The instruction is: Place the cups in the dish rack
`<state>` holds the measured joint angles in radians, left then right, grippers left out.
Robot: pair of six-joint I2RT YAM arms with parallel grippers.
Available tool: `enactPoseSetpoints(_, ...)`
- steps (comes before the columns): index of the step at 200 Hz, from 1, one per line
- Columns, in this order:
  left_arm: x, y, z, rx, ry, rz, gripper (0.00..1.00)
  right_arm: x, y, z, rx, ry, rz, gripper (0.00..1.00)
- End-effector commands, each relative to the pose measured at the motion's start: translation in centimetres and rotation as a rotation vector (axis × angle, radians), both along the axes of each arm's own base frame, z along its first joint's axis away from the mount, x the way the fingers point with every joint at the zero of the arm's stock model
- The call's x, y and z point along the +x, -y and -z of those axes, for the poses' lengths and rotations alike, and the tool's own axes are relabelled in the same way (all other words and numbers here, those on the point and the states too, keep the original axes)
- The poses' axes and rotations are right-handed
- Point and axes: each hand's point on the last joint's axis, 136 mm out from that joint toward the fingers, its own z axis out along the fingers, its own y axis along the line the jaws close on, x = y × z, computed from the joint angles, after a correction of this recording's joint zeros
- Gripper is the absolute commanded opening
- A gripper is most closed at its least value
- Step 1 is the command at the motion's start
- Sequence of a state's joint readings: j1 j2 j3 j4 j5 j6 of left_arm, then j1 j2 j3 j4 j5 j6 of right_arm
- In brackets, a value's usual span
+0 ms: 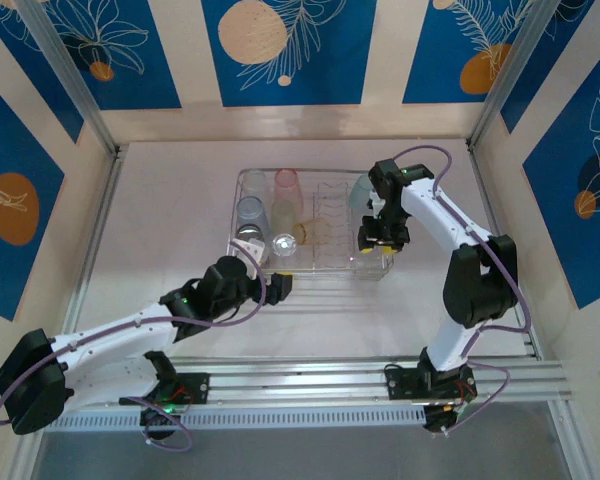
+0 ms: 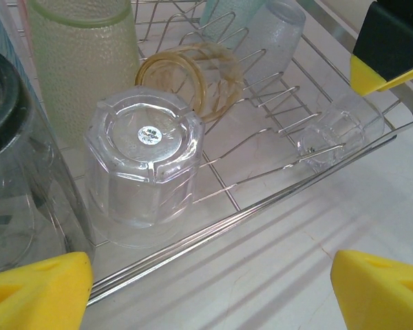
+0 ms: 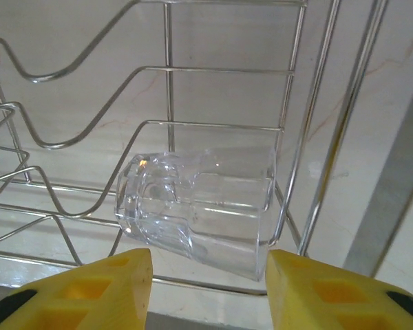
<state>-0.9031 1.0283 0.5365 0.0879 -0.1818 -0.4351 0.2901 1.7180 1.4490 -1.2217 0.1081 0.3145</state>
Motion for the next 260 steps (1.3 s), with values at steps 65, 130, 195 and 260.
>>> enactPoseSetpoints(65,0.3,-0.1,-1.5,0.004,0.052,0.013,0.9,-1.3,0.4,0.9,-0.173,-0.224,0.054,0.47)
enactPoseSetpoints(130,-0.2,0.4,-1.5,0.018,0.059,0.066,0.92,-1.7,1.5,2.3,-0.203,-0.265,0.124,0.46)
enactPoseSetpoints(195,-0.3,0.4,-1.1,0.037,0.056,0.082,0.93,-1.4,0.9,2.6,-0.041,-0.278,0.191,0.33)
enactPoseSetpoints(260,-0.3,0.5,-1.1,0.03,0.041,0.074,0.93,-2.0,0.9,0.5,-0.061,-0.289,0.155,0.33)
